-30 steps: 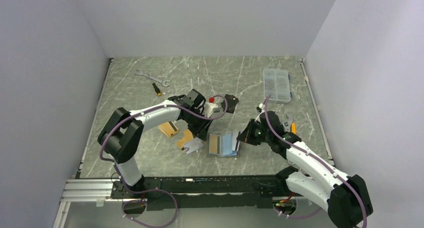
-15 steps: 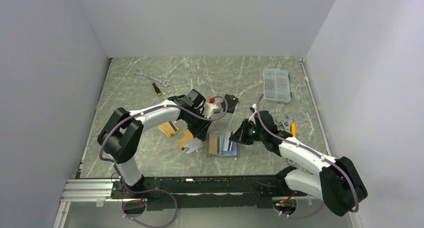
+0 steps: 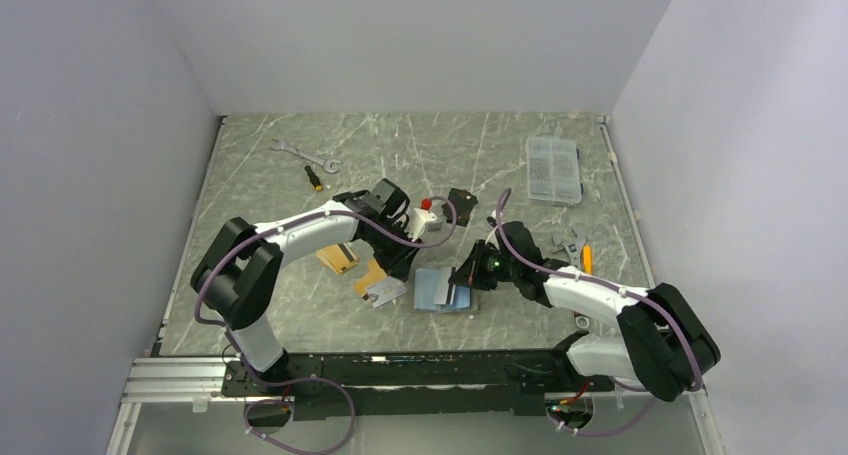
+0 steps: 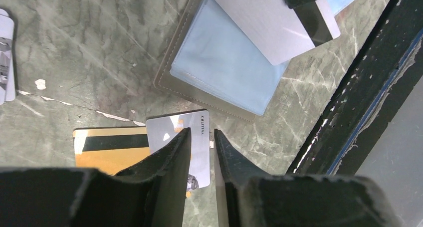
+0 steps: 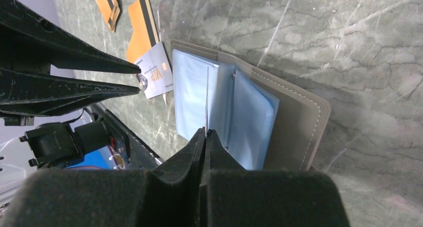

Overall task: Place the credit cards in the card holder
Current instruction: Insert the credit card into the card holder.

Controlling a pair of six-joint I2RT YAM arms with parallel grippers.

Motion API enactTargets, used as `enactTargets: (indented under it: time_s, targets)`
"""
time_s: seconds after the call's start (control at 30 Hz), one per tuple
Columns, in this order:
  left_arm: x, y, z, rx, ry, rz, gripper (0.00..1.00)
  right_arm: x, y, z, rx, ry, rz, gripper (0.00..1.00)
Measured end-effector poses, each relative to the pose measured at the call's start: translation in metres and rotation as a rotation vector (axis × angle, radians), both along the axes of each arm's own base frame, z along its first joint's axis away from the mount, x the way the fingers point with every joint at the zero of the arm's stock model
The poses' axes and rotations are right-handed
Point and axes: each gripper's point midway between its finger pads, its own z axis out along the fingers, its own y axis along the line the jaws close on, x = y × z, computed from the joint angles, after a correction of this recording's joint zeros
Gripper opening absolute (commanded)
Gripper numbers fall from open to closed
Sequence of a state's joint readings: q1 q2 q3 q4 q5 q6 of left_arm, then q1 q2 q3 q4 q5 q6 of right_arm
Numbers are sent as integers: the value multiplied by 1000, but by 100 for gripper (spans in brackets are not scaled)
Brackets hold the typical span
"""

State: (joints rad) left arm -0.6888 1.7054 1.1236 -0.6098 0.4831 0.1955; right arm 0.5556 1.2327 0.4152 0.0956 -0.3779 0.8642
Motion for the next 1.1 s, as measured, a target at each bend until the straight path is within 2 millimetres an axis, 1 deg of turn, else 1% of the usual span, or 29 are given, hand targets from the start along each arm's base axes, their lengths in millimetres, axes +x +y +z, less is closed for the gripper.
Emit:
enactTargets:
  time_s: [0.1,0.2,0.27,0.4,0.47,0.57,0.67,0.87,1.0,1.1]
  targets:
    - [-4,2,-5,6,1,-19,24,0,0,-3,-6,8,0,0]
    - [-13,2,-14,22,15,-45,23,0,0,-2,-5,0,1,0]
    - [-18,1,-21,33,26,-61,23,-1,-2,2,-5,-8,2,0]
    - [-25,-5,-32,49,42,-90,19,-1,-2,14,10,-37,0,0]
    - [-29,-7,-34,56,46,-103,18,-1,-2,16,16,-46,0,0]
    - [-29,-7,-35,62,31,-123,16,-3,-3,14,12,-40,0,0]
    - [-28,-5,-31,61,6,-142,16,-5,-4,7,1,-21,1,0]
    - [-23,-5,-7,21,-83,-187,14,-5,-2,-8,-16,15,9,0]
    - [-19,-5,5,1,-142,-217,17,-6,0,-9,-17,16,15,0]
    - [-18,-12,18,-29,-213,-262,18,-6,1,-8,-16,13,19,0]
